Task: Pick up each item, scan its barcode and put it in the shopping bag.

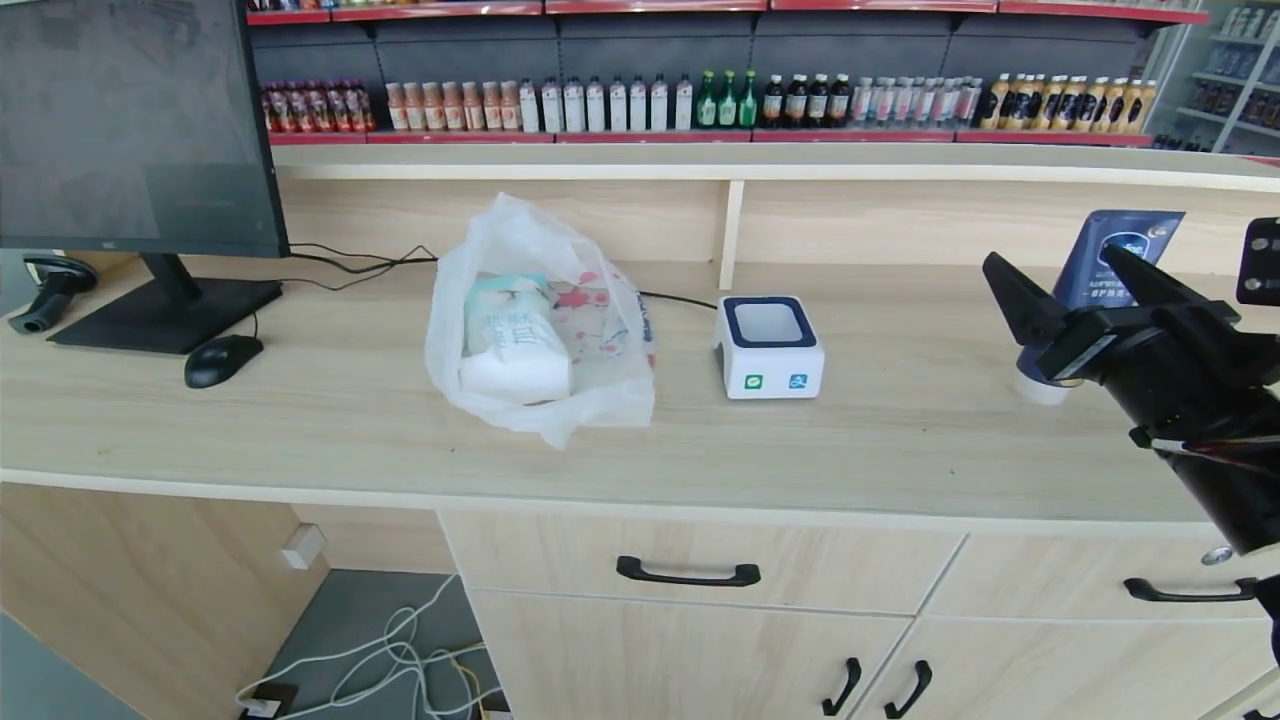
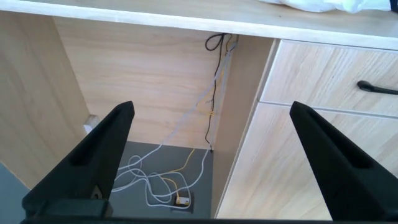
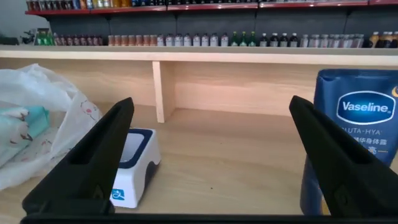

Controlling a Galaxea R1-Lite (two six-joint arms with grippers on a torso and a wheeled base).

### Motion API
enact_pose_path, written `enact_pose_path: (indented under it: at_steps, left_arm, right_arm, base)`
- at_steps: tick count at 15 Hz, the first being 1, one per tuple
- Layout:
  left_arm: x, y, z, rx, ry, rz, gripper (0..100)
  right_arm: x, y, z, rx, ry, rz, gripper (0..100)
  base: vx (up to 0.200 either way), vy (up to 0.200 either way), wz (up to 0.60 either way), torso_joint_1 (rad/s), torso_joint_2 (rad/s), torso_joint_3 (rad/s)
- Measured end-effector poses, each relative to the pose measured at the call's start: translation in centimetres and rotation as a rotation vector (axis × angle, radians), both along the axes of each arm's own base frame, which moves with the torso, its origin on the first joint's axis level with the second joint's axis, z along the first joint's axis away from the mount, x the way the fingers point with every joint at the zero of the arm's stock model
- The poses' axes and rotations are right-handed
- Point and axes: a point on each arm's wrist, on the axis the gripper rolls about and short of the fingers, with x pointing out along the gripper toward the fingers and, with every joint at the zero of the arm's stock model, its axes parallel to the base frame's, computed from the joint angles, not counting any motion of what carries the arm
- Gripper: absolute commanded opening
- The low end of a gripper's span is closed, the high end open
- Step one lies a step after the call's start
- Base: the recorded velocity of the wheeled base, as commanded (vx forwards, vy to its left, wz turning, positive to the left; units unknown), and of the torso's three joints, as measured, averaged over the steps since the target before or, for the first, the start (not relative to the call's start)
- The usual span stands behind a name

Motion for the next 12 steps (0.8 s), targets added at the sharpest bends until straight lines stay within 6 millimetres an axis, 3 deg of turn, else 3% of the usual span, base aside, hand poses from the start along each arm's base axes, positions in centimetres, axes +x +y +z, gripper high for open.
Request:
enact_pose_path:
  at_steps: [12]
  left_arm:
    - [0.0, 0.0, 0.0, 0.000, 0.001, 0.000, 100]
  right_arm:
    - [-0.4, -0.2, -1.2, -0.006, 0.051, -0.005, 100]
  base:
    - [0.000, -0.200, 0.00, 0.002, 0.00, 0.002]
